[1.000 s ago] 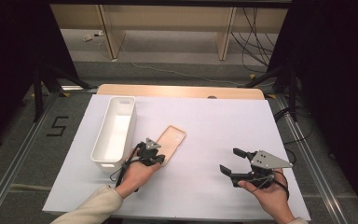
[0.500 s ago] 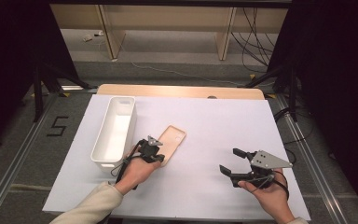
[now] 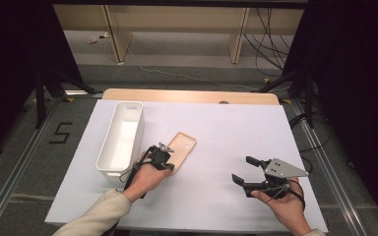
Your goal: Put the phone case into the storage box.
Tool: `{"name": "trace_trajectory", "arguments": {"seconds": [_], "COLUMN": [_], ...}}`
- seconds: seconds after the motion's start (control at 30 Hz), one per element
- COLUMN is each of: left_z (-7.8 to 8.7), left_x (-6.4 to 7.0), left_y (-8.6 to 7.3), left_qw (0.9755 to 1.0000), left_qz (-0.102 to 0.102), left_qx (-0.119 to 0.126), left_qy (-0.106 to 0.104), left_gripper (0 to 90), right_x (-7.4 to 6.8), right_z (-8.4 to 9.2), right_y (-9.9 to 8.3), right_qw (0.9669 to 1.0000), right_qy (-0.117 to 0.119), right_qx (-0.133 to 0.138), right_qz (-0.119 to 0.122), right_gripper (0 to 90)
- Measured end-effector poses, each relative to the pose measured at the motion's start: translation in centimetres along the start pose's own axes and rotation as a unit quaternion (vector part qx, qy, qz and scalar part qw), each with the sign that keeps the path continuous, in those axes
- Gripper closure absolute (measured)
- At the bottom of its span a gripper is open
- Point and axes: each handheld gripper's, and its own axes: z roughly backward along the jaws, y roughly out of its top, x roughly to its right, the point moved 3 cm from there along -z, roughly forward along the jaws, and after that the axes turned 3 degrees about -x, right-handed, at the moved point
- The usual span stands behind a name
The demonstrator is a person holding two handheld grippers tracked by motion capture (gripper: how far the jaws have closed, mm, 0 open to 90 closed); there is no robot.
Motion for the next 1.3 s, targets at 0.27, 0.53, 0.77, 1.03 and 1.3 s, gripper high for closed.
{"name": "trace_trajectory", "arguments": {"seconds": [0.27,0.53,0.77,1.03,1.3], "left_z": [-0.12,-0.28,-0.43,-0.57,-0.78], "left_x": [0.18,0.44,0.53,0.54,0.67], "left_y": [0.06,0.20,0.36,0.56,0.79], "left_qw": [0.9997,0.9995,0.9993,0.9988,0.9989], "left_qz": [0.019,0.021,0.023,0.028,0.028], "left_qx": [0.001,0.003,0.004,0.003,0.008], "left_qy": [-0.017,-0.024,-0.029,-0.040,-0.038], "left_gripper": [90.0,90.0,90.0,90.0,90.0], "right_x": [-0.24,-0.25,-0.07,-0.02,-0.03], "right_z": [-0.13,-0.16,-0.20,-0.06,-0.06], "right_y": [-0.06,-0.07,-0.02,-0.05,-0.07], "right_qw": [0.9999,0.9998,1.0000,1.0000,1.0000], "right_qy": [0.010,0.011,0.005,0.001,0.002], "right_qx": [0.001,0.001,0.007,-0.002,-0.004], "right_qz": [-0.014,-0.014,-0.002,0.001,0.001], "right_gripper": [20.9,20.9,20.9,20.9,20.9]}}
